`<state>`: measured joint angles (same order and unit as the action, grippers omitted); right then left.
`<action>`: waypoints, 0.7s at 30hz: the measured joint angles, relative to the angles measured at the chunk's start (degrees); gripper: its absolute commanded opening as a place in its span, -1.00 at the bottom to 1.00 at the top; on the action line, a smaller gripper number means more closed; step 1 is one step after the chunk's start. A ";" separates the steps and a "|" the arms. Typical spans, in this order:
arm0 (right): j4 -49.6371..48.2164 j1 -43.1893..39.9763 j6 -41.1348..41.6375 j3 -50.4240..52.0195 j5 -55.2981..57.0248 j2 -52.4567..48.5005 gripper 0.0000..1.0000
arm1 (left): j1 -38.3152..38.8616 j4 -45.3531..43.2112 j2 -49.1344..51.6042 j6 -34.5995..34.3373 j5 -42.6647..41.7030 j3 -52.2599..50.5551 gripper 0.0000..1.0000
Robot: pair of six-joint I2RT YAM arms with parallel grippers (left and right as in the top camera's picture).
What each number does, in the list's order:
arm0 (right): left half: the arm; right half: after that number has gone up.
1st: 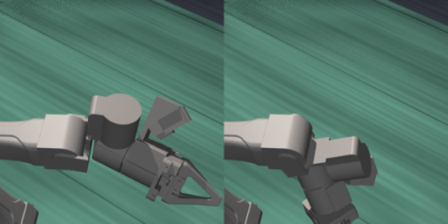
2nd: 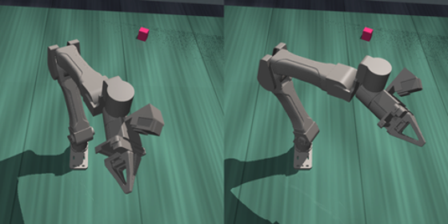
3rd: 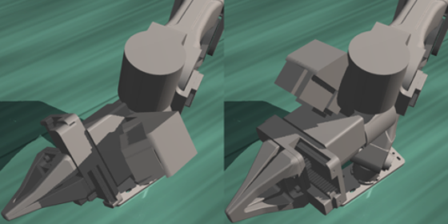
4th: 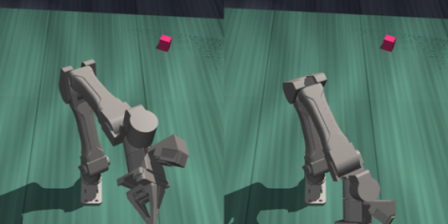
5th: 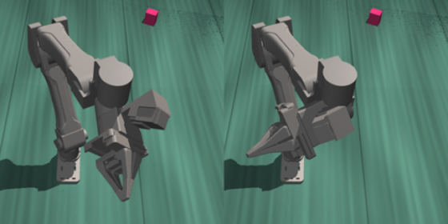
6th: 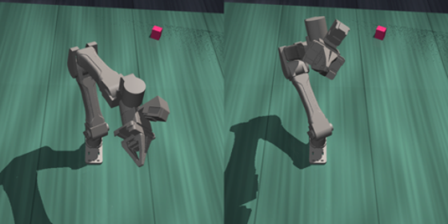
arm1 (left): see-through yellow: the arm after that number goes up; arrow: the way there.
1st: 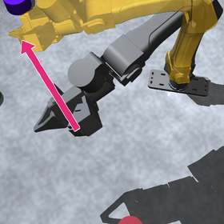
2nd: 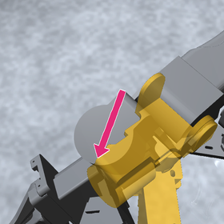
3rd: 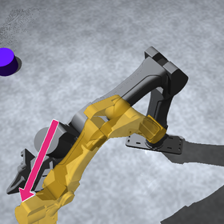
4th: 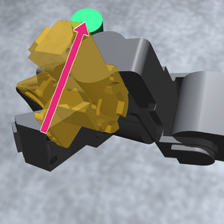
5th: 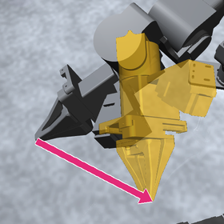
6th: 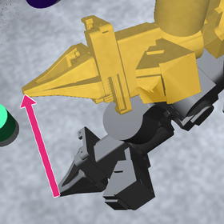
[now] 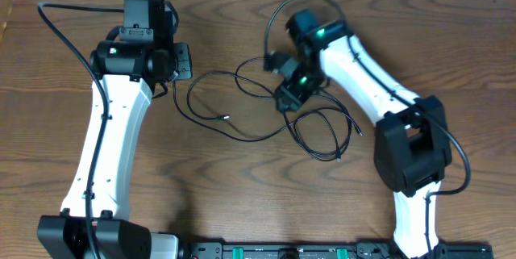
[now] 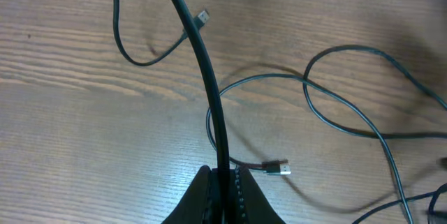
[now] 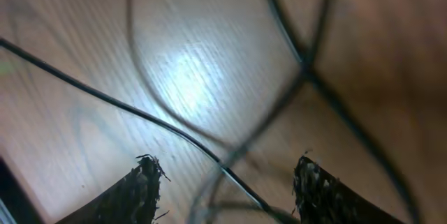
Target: Untangle cables
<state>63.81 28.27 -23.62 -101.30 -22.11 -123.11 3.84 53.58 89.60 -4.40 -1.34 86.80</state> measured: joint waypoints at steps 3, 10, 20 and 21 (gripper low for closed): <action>-4.92 2.71 2.60 3.87 0.31 -0.07 0.16 | 0.00 0.07 0.00 -0.02 0.02 0.00 -0.85; -10.67 4.52 9.86 7.78 3.87 -0.26 0.15 | 0.00 0.81 0.00 0.00 0.02 0.00 -0.85; -11.04 4.68 13.14 8.63 13.57 -0.26 0.04 | 0.00 1.57 0.00 0.00 0.02 0.00 -0.85; -11.17 4.83 13.29 9.77 14.43 -0.28 0.04 | 0.00 1.66 0.00 0.00 0.02 0.00 -0.85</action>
<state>52.64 33.10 -10.33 -91.53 -7.68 -123.39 3.84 55.24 89.60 -4.40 -1.32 86.80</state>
